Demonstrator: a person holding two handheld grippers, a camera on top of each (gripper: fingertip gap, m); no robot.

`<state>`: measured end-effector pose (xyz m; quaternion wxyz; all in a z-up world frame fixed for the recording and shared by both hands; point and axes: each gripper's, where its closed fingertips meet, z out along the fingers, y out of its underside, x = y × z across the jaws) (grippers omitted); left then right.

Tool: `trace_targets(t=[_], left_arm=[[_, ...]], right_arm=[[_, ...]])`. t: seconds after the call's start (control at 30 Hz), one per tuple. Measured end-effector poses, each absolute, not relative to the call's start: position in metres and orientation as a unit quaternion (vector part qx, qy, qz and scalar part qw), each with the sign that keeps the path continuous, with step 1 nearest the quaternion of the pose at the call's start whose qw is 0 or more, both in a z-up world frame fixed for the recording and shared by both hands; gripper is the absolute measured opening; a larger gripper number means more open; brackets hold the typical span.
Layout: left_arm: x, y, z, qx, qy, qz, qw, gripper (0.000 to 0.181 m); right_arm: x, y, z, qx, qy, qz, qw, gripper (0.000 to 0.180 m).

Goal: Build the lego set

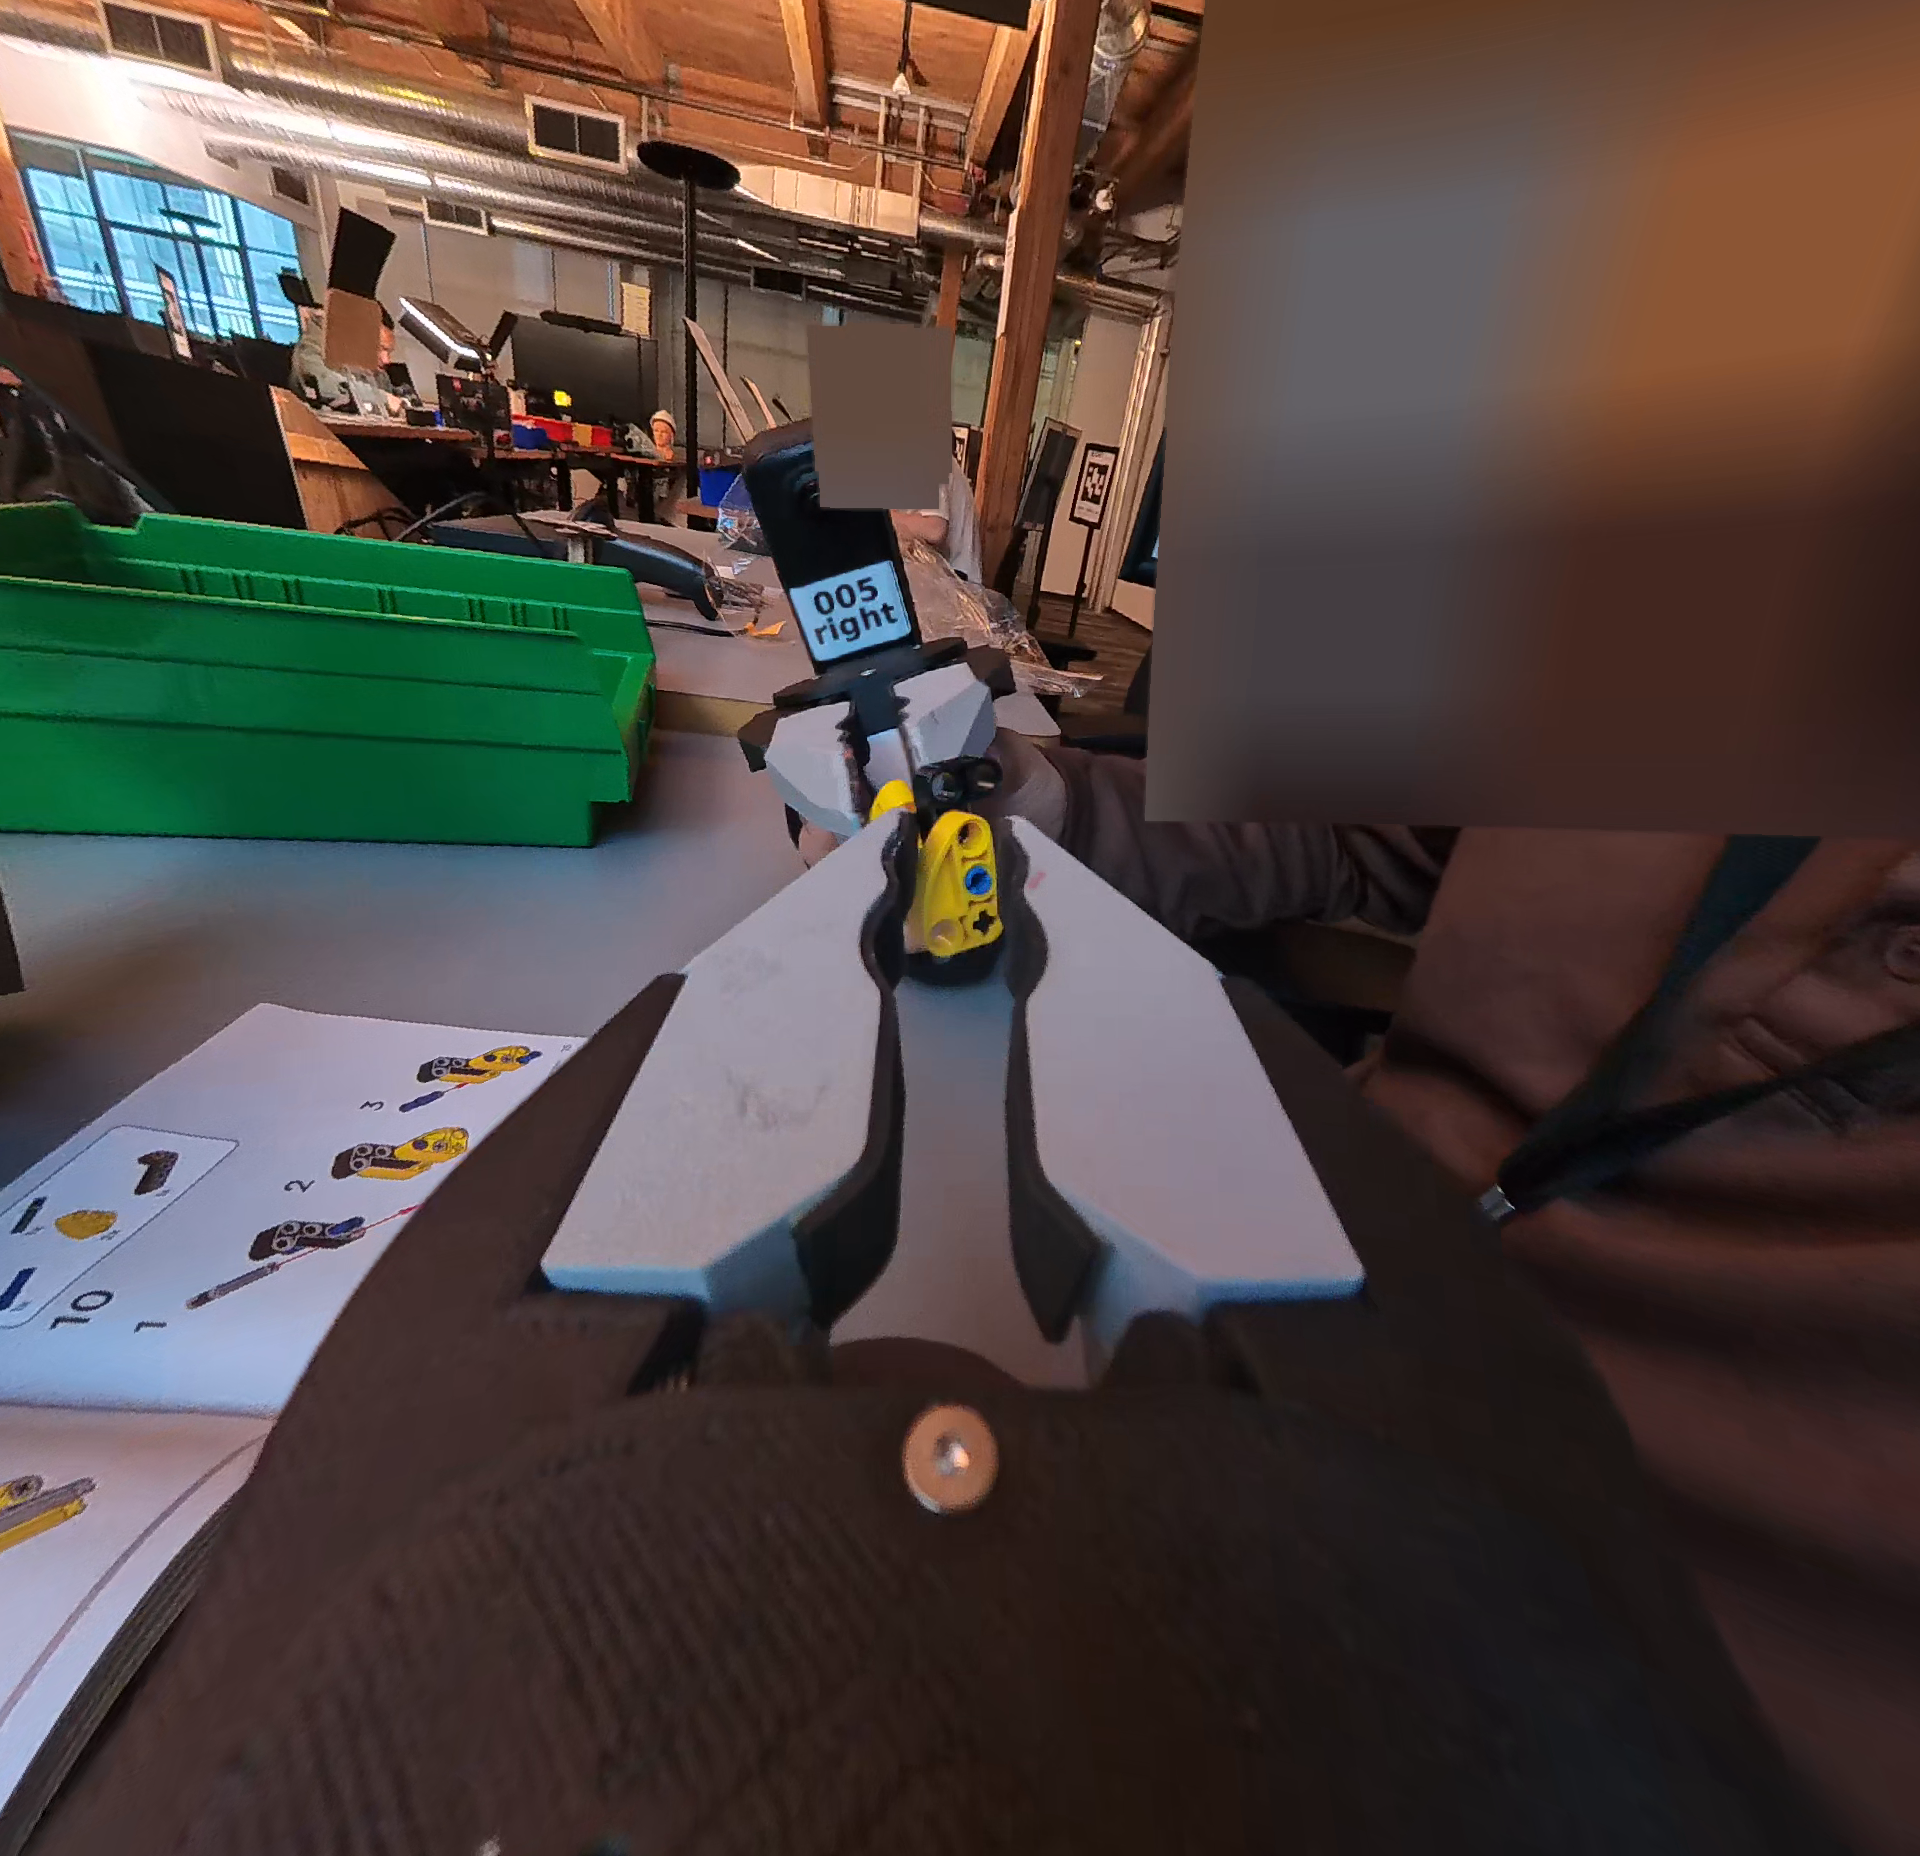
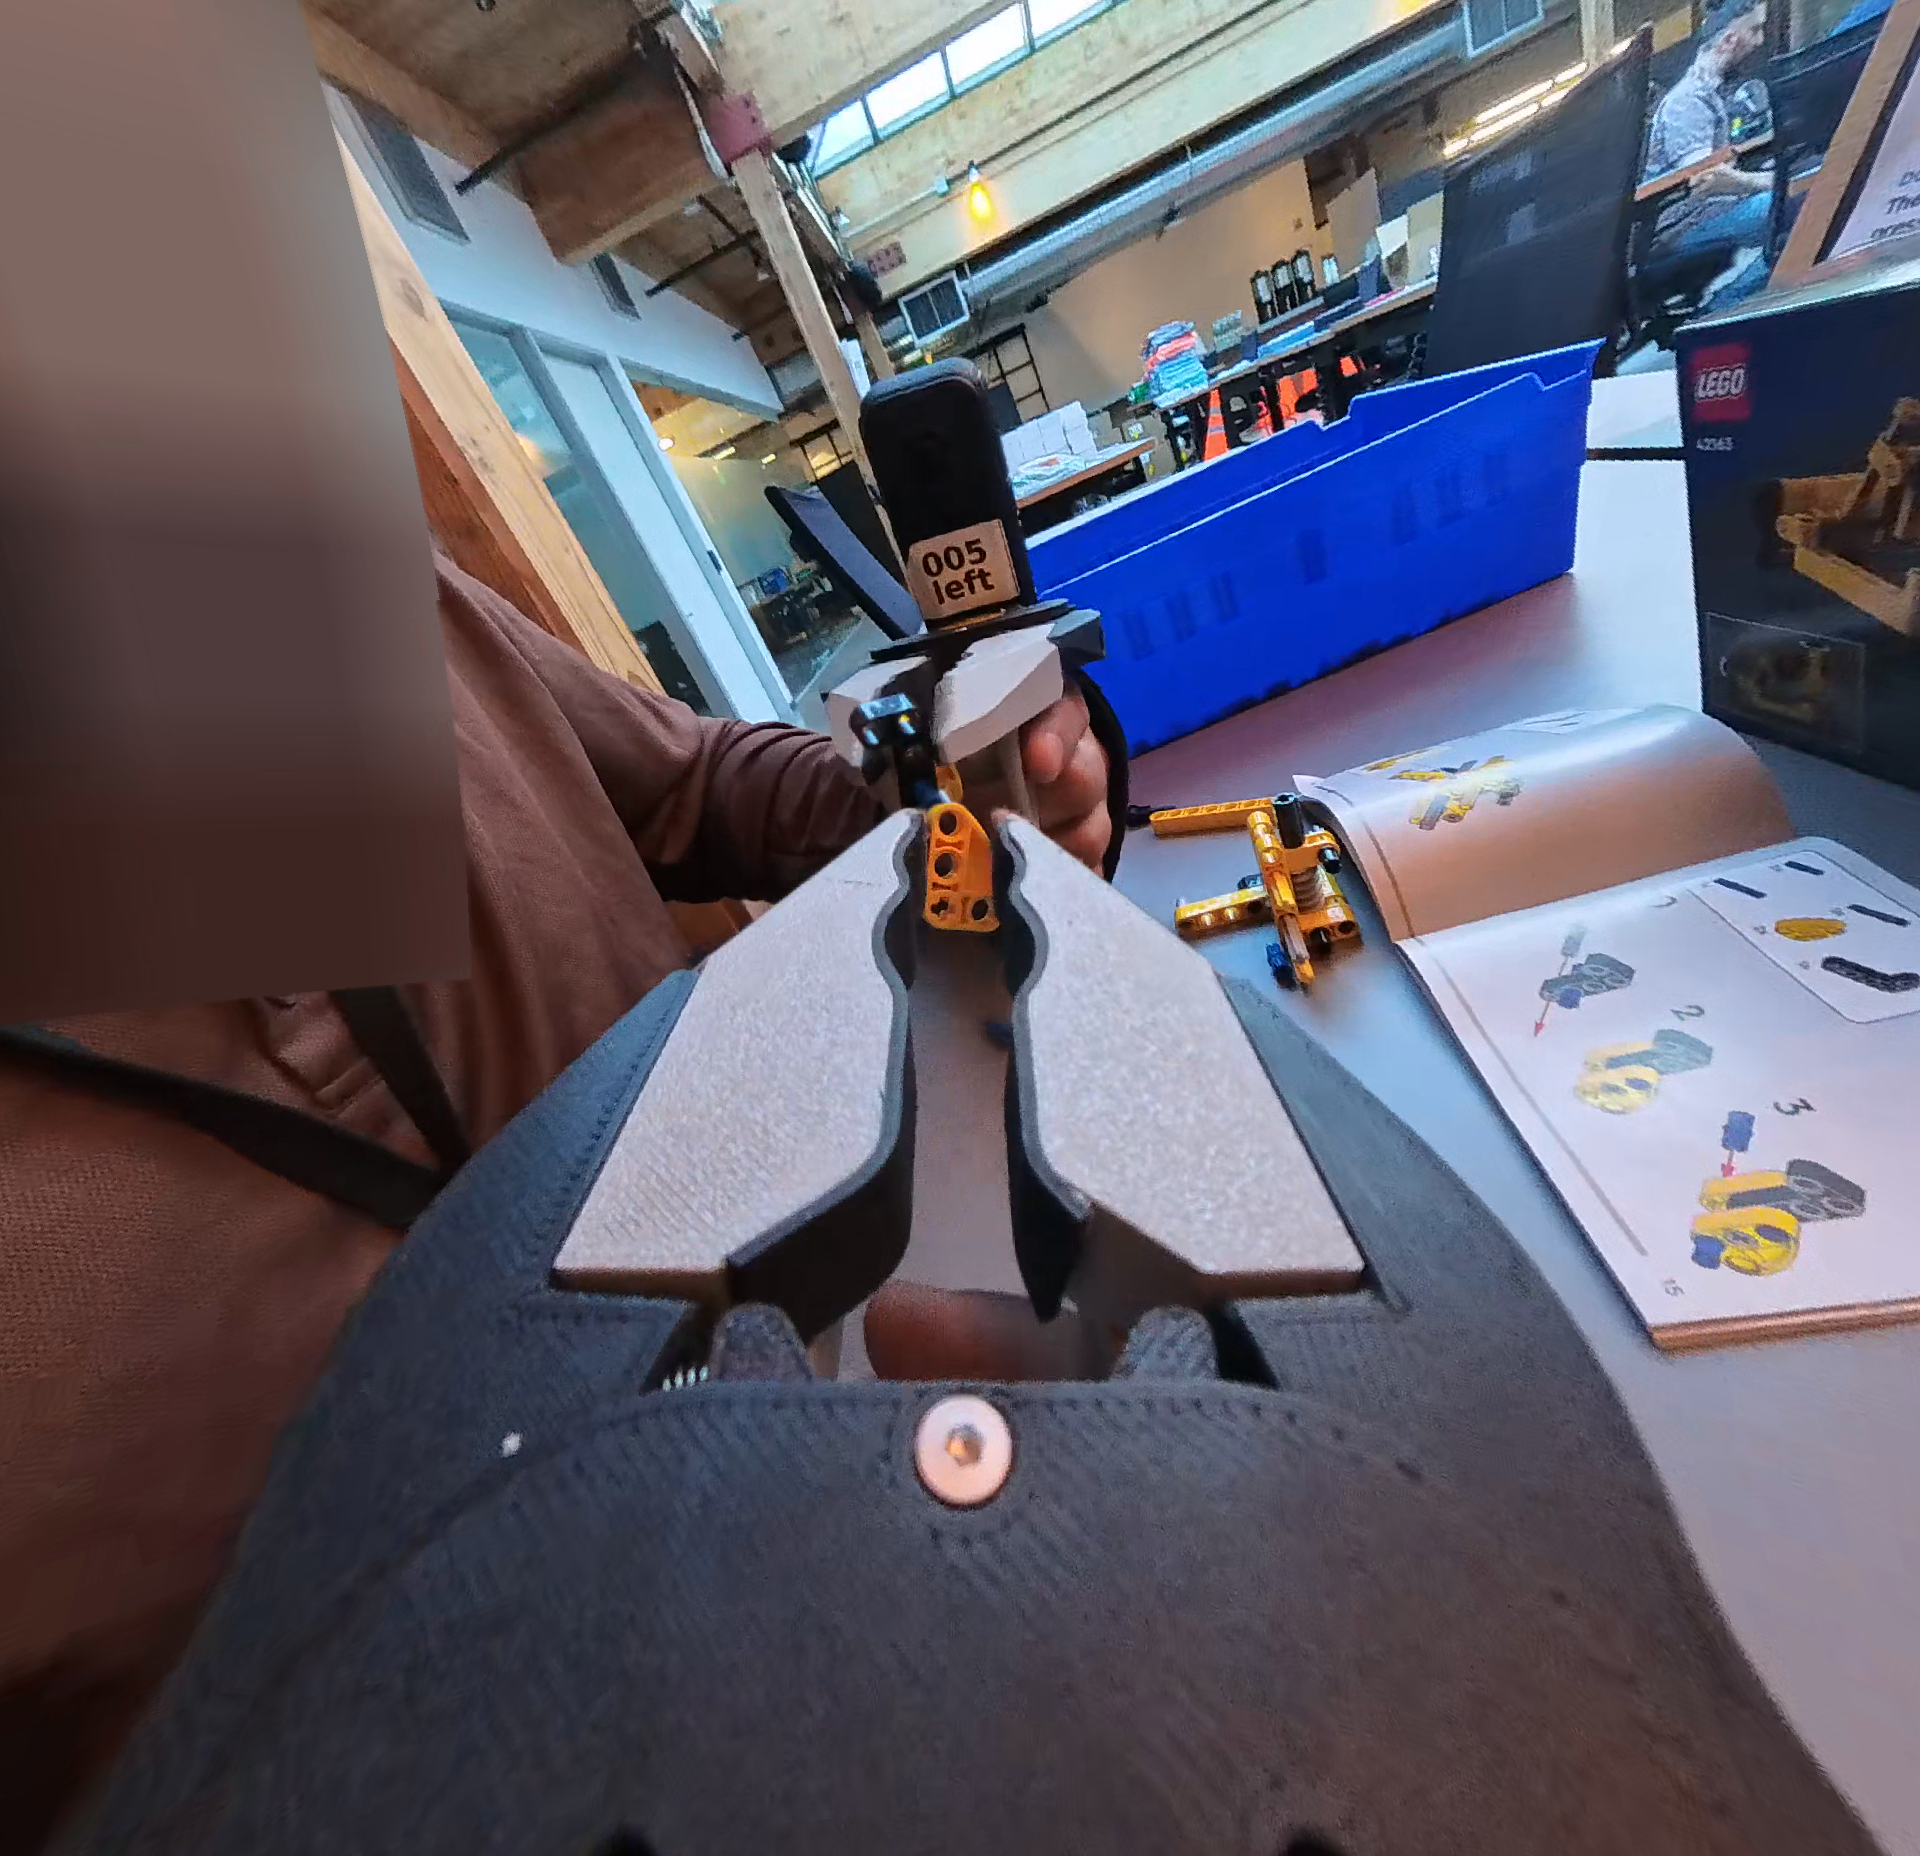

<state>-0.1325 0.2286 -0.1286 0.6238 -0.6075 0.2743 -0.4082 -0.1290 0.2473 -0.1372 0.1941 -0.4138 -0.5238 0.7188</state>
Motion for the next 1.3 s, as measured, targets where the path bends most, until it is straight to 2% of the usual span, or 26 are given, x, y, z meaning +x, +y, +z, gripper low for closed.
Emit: trace_targets(t=[0.63,1.3], left_arm=[[-0.133,0.232,-0.127,-0.608,0.256,-0.413,0.628,0.011],[-0.145,0.237,-0.097,-0.524,0.134,-0.510,0.668,0.011]], right_arm=[[-0.140,0.238,-0.126,-0.406,-0.485,0.750,0.194,0.008],[-0.140,0.259,-0.106,-0.400,-0.366,0.824,0.162,0.008]])
